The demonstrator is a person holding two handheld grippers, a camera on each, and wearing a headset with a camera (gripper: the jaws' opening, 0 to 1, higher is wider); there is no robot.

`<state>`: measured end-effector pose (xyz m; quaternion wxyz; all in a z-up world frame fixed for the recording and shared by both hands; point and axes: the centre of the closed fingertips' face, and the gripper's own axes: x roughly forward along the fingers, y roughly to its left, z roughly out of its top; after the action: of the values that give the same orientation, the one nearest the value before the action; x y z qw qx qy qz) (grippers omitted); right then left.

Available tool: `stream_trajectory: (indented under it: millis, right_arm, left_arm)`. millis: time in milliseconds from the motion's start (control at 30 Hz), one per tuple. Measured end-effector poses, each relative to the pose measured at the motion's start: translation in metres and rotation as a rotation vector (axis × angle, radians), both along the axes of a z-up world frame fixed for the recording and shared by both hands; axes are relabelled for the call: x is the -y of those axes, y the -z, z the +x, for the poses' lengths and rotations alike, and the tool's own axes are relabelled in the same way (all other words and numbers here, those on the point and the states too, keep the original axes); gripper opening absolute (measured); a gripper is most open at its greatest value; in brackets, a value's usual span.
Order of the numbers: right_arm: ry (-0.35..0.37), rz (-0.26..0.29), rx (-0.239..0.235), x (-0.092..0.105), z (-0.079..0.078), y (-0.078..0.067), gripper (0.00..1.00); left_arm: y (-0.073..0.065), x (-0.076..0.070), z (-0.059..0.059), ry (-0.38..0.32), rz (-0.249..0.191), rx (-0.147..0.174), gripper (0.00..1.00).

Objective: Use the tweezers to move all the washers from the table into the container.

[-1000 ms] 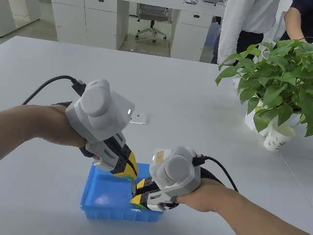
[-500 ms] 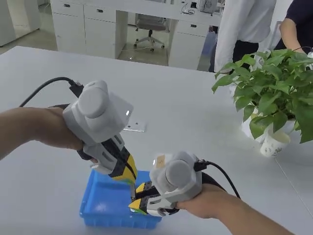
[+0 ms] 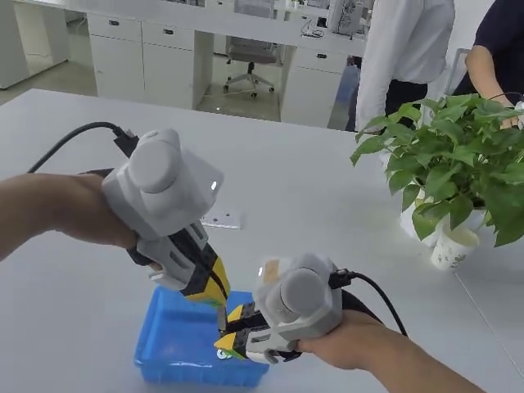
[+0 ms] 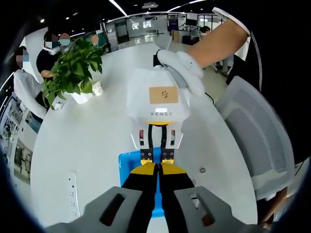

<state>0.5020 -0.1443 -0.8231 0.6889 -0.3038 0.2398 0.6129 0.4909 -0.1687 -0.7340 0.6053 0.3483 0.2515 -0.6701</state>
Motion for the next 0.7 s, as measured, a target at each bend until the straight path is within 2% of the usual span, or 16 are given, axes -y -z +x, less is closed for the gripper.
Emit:
stream_trajectory:
  millis: [367,700]
  right_arm:
    - [-0.021,-0.006,0.010,-0.005,-0.019,-0.009,0.11]
    - [-0.032,-0.010,-0.007,-0.010,-0.042,-0.004,0.11]
  left_arm:
    - [-0.008,-0.008,-0.020,-0.002,0.008,0.007,0.04]
    - [-0.003,-0.011,-0.042,-0.005,0.013,0.000,0.04]
